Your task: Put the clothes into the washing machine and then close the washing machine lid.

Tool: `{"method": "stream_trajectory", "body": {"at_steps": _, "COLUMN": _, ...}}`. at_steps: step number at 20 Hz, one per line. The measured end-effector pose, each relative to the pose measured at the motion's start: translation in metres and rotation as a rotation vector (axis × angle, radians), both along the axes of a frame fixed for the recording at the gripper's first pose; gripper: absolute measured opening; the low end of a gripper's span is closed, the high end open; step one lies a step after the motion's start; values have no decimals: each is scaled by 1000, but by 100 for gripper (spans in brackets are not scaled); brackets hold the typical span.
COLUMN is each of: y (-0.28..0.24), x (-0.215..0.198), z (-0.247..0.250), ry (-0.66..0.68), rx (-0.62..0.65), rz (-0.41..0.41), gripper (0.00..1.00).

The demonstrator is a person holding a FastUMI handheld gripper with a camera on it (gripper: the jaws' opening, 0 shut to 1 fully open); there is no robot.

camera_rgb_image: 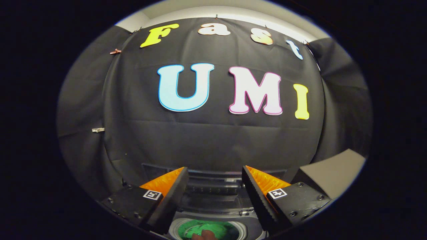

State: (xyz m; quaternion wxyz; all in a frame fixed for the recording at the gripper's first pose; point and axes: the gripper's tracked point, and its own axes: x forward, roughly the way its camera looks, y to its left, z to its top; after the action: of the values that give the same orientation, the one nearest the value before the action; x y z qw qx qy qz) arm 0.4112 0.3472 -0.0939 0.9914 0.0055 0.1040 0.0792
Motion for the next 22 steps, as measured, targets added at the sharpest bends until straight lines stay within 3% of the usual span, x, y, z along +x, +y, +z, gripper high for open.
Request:
{"method": "stream_trajectory", "body": {"at_steps": 7, "y": 13, "x": 64, "z": -28, "ry": 56, "rx": 8, "rz": 19, "gripper": 98}}
{"method": "stream_trajectory", "body": {"at_steps": 14, "y": 11, "x": 93, "z": -73, "ry": 181, "rx": 29, "rz": 11, "gripper": 98}}
{"method": "stream_trajectory", "body": {"at_steps": 16, "y": 9, "x": 93, "z": -66, "ry": 172, "rx": 121, "rz": 16, "gripper": 99}}
{"method": "stream_trajectory", "body": {"at_steps": 22, "y": 8, "x": 70, "z": -65, "ry": 154, "rx": 94, "rz": 57, "gripper": 98}}
